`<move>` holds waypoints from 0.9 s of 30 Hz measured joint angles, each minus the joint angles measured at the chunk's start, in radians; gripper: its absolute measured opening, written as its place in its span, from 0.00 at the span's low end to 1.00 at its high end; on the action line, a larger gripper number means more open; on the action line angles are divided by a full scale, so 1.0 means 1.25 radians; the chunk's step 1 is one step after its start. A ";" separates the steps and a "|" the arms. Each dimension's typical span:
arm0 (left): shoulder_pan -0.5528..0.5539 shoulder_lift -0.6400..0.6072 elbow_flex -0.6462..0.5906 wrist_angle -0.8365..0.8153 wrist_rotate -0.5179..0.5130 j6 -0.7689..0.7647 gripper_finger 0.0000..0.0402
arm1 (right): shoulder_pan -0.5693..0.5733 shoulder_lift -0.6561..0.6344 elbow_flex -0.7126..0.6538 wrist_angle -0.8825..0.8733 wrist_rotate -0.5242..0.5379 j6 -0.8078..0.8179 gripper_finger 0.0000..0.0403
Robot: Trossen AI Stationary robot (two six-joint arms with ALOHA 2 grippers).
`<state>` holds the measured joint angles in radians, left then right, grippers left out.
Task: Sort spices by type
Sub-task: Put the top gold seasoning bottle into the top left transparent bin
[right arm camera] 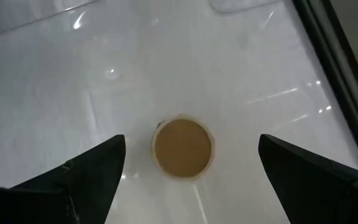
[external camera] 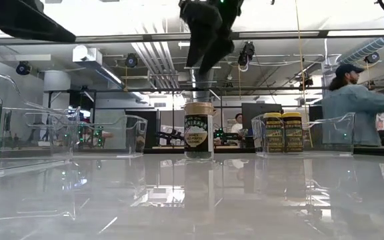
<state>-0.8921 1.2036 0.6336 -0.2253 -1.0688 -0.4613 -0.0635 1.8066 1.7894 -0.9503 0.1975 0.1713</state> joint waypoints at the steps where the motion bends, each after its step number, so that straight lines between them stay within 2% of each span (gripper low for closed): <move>1: 0.000 0.002 -0.001 0.002 0.000 0.001 0.72 | 0.000 0.000 0.012 -0.019 -0.006 0.006 0.89; 5: 0.000 0.017 -0.009 0.010 -0.001 -0.010 0.72 | 0.001 0.000 0.035 -0.066 -0.045 0.023 0.89; 12: -0.001 0.109 -0.028 0.033 -0.051 -0.082 0.72 | 0.018 0.029 0.030 -0.067 -0.033 0.092 0.89; 19: -0.001 0.176 0.019 0.034 -0.060 -0.037 0.72 | 0.015 0.066 0.029 -0.067 -0.027 0.066 0.89; 23: -0.001 0.185 0.038 0.033 -0.060 -0.008 0.72 | 0.014 0.066 0.029 -0.076 0.009 0.026 0.89; 27: -0.001 0.181 0.046 0.032 -0.061 -0.005 0.72 | 0.014 0.066 0.029 -0.072 0.010 0.000 0.89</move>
<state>-0.8932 1.4299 0.6905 -0.1851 -1.1452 -0.4673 -0.0463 1.8895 1.8256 -1.0399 0.2100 0.1715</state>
